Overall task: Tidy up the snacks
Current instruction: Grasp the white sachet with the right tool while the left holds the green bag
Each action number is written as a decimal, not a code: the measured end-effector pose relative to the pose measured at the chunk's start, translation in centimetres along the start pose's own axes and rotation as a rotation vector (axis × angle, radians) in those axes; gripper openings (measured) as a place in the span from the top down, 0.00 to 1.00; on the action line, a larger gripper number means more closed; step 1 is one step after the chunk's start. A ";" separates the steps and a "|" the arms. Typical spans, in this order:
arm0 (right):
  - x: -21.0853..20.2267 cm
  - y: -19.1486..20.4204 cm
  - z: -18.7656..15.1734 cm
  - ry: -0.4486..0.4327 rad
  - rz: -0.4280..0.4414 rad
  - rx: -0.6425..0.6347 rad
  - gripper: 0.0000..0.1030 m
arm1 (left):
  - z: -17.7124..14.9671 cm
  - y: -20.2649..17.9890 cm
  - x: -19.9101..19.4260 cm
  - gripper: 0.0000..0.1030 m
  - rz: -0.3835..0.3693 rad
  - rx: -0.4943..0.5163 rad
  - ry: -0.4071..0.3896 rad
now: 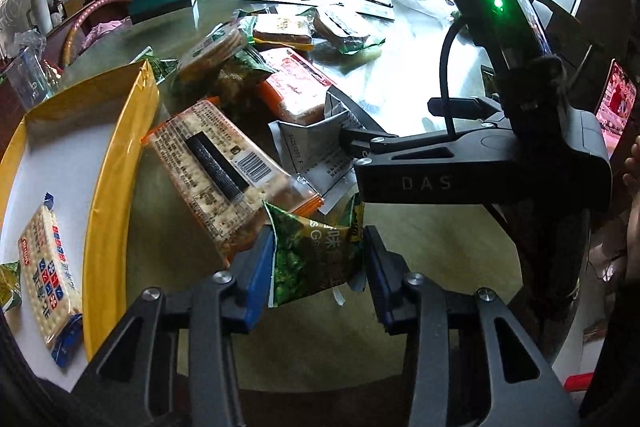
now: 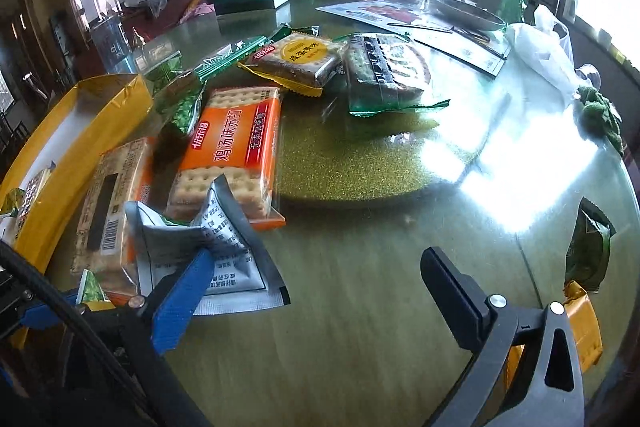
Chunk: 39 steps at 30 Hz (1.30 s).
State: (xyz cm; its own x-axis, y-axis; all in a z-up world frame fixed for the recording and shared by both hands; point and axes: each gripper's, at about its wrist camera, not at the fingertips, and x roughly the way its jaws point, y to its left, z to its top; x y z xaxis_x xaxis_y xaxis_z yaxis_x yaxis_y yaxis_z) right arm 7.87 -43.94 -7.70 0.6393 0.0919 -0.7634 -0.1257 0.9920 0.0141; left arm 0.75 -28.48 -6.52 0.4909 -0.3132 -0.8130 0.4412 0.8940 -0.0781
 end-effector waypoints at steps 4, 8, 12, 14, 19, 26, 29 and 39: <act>0.0 0.0 0.0 0.000 0.000 0.000 0.00 | 0.1 0.1 0.0 0.56 -0.001 -0.011 0.001; 0.0 0.0 0.0 0.001 0.000 0.000 0.00 | 0.2 0.2 0.0 0.56 0.004 -0.015 0.004; 0.0 0.0 0.0 0.001 0.000 0.000 0.00 | 0.2 0.2 0.1 0.56 0.004 -0.016 0.004; 0.0 0.1 0.0 0.001 0.000 0.000 0.00 | 0.2 0.2 0.1 0.56 0.005 -0.015 0.004; 0.0 0.1 0.0 0.001 -0.001 0.000 0.00 | 0.3 0.5 0.1 0.56 0.001 -0.025 0.000; 0.1 0.1 0.0 0.001 -0.001 0.000 0.00 | 0.0 1.0 -0.5 0.59 0.010 -0.030 -0.024; 0.1 0.1 0.0 0.001 -0.001 0.000 0.00 | -0.1 2.0 -1.1 0.59 -0.007 -0.066 -0.028; 0.1 0.1 0.0 0.001 -0.005 0.004 0.00 | -0.4 3.6 -1.8 0.60 -0.052 -0.121 -0.037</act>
State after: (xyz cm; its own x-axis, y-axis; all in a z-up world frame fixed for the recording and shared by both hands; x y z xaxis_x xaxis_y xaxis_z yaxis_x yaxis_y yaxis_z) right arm 7.89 -43.82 -7.78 0.6391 0.0873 -0.7642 -0.1201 0.9927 0.0130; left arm 1.18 -24.53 -5.58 0.4978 -0.3695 -0.7846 0.3740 0.9077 -0.1901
